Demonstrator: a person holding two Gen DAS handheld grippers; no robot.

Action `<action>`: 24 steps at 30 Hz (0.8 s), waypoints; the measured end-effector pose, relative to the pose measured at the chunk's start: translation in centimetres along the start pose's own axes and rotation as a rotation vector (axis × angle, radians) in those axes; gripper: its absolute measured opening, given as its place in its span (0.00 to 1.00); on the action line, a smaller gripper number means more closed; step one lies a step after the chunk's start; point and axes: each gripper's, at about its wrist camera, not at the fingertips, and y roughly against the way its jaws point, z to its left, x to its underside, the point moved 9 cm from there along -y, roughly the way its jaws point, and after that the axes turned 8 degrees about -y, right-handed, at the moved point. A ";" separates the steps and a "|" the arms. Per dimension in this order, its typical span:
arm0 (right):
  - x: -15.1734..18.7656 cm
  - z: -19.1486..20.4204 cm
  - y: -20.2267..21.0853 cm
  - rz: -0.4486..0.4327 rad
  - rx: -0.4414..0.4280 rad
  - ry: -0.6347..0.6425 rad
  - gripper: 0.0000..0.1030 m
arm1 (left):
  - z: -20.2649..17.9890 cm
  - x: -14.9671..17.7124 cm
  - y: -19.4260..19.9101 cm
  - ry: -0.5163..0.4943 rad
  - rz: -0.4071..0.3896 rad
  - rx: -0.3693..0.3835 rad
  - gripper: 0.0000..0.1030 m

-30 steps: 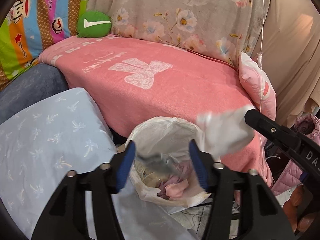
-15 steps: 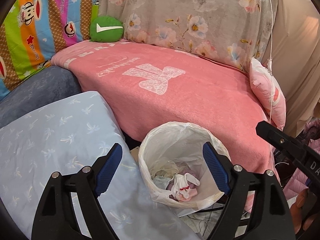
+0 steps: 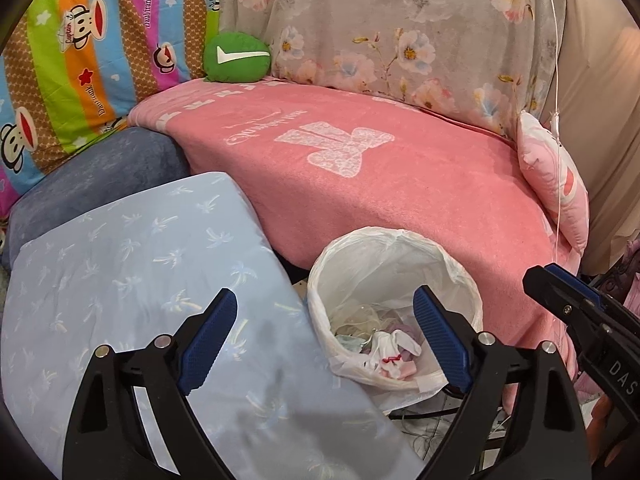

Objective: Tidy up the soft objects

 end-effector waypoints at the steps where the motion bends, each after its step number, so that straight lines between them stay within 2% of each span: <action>1: 0.2 0.1 0.1 0.001 0.003 0.010 0.35 | 0.1 0.2 0.1 0.000 0.002 -0.007 0.83; 6: 1.4 0.2 0.3 0.017 0.016 0.035 0.41 | 0.4 1.1 0.6 -0.016 0.005 -0.043 0.87; 17: 3.1 -0.1 0.4 0.032 0.068 0.066 0.56 | 0.2 2.6 1.2 -0.050 0.025 -0.079 0.88; 20: 3.2 -0.5 0.5 0.031 0.076 0.068 0.66 | 0.2 3.0 1.1 -0.048 0.033 -0.087 0.88; 22: 3.2 -0.6 0.6 0.026 0.072 0.057 0.79 | 0.3 3.2 1.0 -0.044 0.040 -0.091 0.89; 24: 3.1 -0.7 0.7 0.020 0.070 0.047 0.82 | 0.3 3.3 0.9 -0.041 0.045 -0.096 0.89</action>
